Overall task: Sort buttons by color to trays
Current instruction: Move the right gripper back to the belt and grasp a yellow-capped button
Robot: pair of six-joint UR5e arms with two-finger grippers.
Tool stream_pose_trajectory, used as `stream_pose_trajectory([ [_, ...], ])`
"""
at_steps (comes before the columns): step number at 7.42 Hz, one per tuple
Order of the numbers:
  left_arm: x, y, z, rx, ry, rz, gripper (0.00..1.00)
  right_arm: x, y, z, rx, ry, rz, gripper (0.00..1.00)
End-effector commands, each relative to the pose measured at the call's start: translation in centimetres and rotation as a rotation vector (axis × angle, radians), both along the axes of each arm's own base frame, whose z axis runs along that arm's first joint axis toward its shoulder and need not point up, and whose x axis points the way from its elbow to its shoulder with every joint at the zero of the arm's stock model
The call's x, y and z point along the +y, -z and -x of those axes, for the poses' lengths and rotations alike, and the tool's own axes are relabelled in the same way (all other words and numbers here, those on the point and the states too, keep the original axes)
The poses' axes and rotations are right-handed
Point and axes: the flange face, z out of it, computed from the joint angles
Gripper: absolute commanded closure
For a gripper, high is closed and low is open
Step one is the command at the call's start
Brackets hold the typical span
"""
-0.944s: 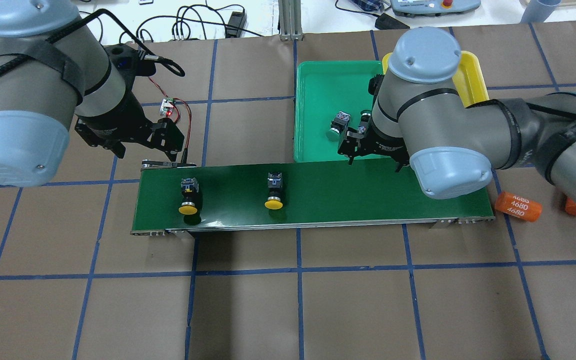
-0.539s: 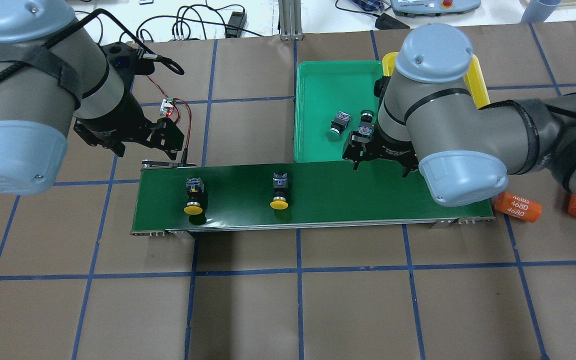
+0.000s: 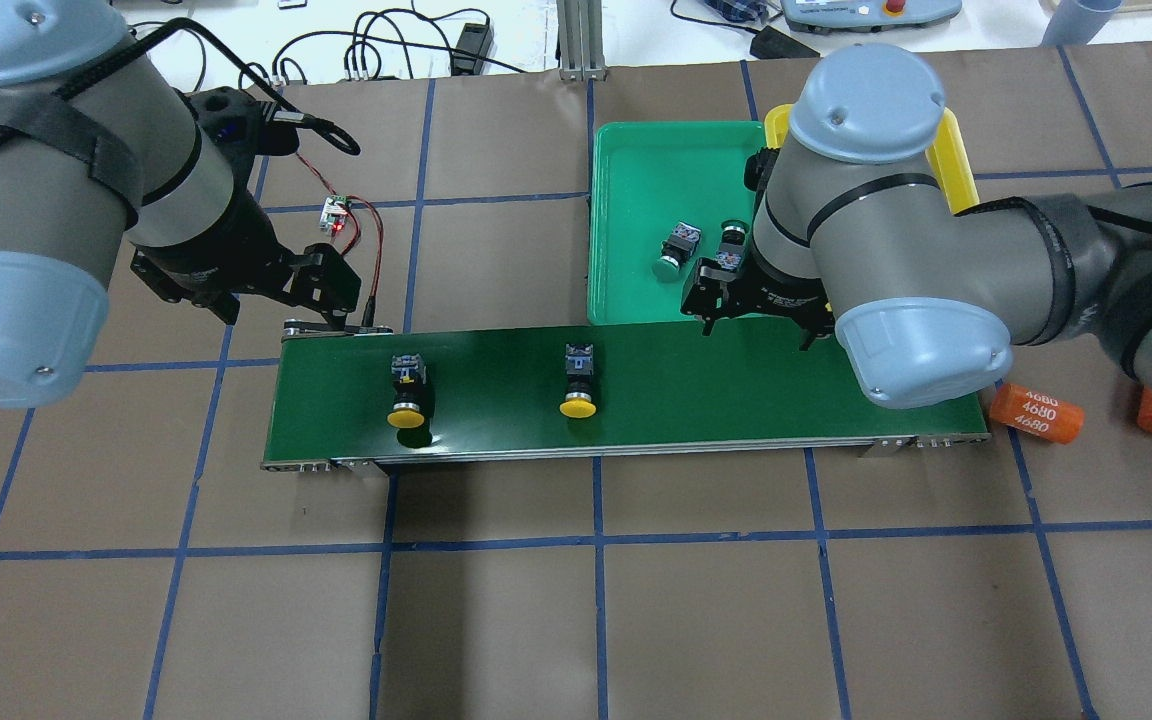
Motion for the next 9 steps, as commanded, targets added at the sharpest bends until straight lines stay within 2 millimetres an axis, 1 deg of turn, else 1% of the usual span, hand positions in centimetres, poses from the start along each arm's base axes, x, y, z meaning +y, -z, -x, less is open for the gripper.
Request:
stream_pose_trajectory([
  [1, -0.9, -0.4, -0.5, 0.0, -0.013, 0.002, 0.0, -0.4, 1.2, -0.3, -0.002, 0.0, -0.023, 0.0],
  [2, -1.1, -0.4, -0.6, -0.002, -0.013, 0.001, 0.0, -0.6, 1.6, -0.3, -0.003, 0.0, -0.031, 0.0],
  [3, -1.3, 0.1, -0.6, -0.002, -0.013, -0.011, 0.0, -1.3, 2.2, -0.7, -0.007, -0.004, -0.005, 0.0],
  [4, -1.5, 0.3, -0.6, -0.002, -0.013, -0.015, 0.0, -1.7, 3.3, -1.3, -0.009, -0.014, -0.001, 0.0],
  [5, -1.7, -0.1, -0.6, -0.002, -0.013, -0.007, 0.0, -1.9, 4.1, -1.8, -0.012, -0.021, -0.01, 0.0],
  [6, -1.8, -0.5, -0.6, -0.002, -0.013, -0.001, 0.0, -2.1, 4.6, -2.8, -0.064, -0.032, -0.006, 0.0],
  [7, -1.9, -0.3, -0.6, -0.003, -0.014, -0.004, 0.0, -2.5, 5.6, -3.3, -0.079, -0.036, -0.007, 0.0],
  [8, -1.9, -0.4, -0.6, -0.004, -0.013, -0.002, 0.0, -2.7, 6.7, -4.3, -0.081, -0.053, -0.001, 0.0],
  [9, -1.9, -0.4, -0.6, -0.002, -0.013, -0.002, 0.0, -2.6, 7.5, -6.1, -0.087, -0.057, 0.015, 0.0],
])
